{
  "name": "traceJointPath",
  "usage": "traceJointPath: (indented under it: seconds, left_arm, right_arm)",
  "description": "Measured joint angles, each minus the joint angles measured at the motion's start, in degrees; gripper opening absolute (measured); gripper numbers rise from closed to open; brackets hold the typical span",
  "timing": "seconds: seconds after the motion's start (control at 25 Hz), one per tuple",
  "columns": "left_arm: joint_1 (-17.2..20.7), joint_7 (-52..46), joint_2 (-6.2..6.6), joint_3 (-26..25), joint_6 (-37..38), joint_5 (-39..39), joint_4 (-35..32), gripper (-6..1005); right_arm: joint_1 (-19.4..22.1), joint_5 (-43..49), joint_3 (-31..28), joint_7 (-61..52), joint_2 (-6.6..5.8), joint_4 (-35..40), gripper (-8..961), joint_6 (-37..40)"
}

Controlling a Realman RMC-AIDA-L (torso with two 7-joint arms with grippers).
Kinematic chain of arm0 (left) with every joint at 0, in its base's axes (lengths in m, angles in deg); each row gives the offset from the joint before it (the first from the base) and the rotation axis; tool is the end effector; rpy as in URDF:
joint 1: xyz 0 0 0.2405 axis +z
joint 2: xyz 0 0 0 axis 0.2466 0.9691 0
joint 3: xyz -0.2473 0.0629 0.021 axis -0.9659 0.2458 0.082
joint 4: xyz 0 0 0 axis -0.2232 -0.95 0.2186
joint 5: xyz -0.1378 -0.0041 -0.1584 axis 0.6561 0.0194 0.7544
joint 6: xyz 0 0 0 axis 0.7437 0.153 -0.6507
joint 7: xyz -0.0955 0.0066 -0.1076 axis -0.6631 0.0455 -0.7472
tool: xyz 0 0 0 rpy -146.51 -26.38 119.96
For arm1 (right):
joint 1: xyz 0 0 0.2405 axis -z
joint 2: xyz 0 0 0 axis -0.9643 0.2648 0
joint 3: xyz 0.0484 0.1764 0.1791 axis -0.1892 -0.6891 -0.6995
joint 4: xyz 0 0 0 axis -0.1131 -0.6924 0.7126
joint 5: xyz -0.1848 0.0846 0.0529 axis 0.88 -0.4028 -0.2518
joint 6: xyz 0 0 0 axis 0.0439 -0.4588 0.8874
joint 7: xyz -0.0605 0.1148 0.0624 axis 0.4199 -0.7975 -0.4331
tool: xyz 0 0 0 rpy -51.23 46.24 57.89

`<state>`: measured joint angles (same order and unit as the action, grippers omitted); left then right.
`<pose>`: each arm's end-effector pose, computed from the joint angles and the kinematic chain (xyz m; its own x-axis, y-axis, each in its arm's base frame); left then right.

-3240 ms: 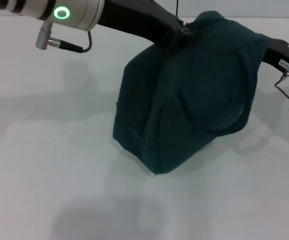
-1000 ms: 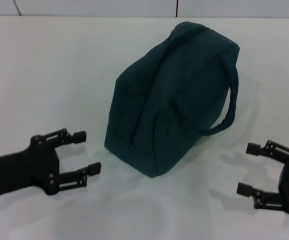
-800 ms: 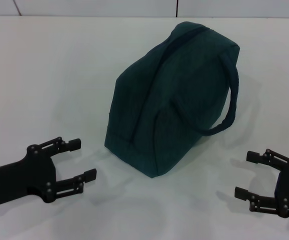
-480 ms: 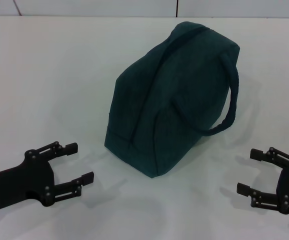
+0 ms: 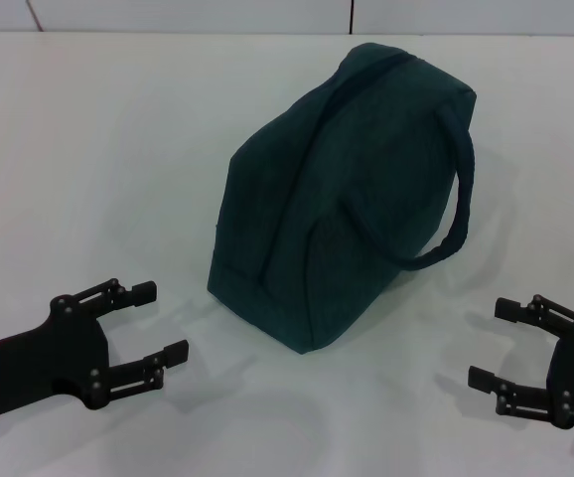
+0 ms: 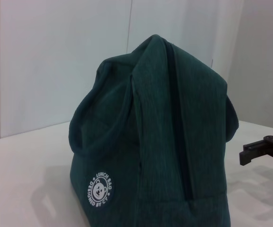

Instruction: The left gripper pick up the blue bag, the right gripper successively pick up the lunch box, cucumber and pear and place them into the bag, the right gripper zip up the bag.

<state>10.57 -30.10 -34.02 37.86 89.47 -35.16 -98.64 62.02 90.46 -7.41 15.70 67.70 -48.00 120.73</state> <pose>-0.3356 0.2077 0.0087 0.7923 0.2352 0.5629 0.4592 -0.8374 -0.2965 0.3185 0.2377 -0.0301 0.7992 -0.1550 -0.5807 -0.3645 -0.8932 -0.2633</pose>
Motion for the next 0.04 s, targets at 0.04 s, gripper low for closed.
traceJointPath:
  seconds: [0.04]
  left_arm:
    - [0.0, 0.0, -0.01, 0.0, 0.1, 0.0, 0.0, 795]
  right_arm:
    - [0.0, 0.0, 0.0, 0.0, 0.03, 0.0, 886, 0.1]
